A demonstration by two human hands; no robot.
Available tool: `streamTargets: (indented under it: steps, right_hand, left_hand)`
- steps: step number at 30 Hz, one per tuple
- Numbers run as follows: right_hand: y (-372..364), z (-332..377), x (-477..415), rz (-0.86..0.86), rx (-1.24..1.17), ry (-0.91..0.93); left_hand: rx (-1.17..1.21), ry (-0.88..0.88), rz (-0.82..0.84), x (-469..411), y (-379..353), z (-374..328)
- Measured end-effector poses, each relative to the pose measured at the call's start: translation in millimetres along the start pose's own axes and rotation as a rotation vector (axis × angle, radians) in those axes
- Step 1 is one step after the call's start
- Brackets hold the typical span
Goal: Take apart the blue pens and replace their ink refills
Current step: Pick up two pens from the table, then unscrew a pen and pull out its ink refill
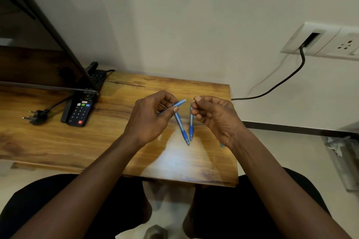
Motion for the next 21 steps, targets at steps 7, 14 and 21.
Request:
streamTargets:
  steps: [7, 14, 21]
  right_hand:
    - [-9, -27, -4, -0.019, 0.195, -0.095]
    - [-39, -59, -17, 0.05, 0.778, -0.093]
    - [-71, -80, -28, -0.076, 1.233, -0.012]
  left_hand:
    - [0.32, 0.189, -0.099, 0, 9, 25]
    - [0.597, 0.254, -0.122, 3, 26, 27]
    - [0.663, 0.259, -0.103, 5, 37, 36]
Point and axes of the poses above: each hand's wrist, its own x-axis away from the middle knuckle, its own y-axis out of the back of the hand, z = x × y, the point moved 6 cm from there along -x, towards the middle knuckle, and after that the axes turned 15 degrees about z, right-handed, at the moved point
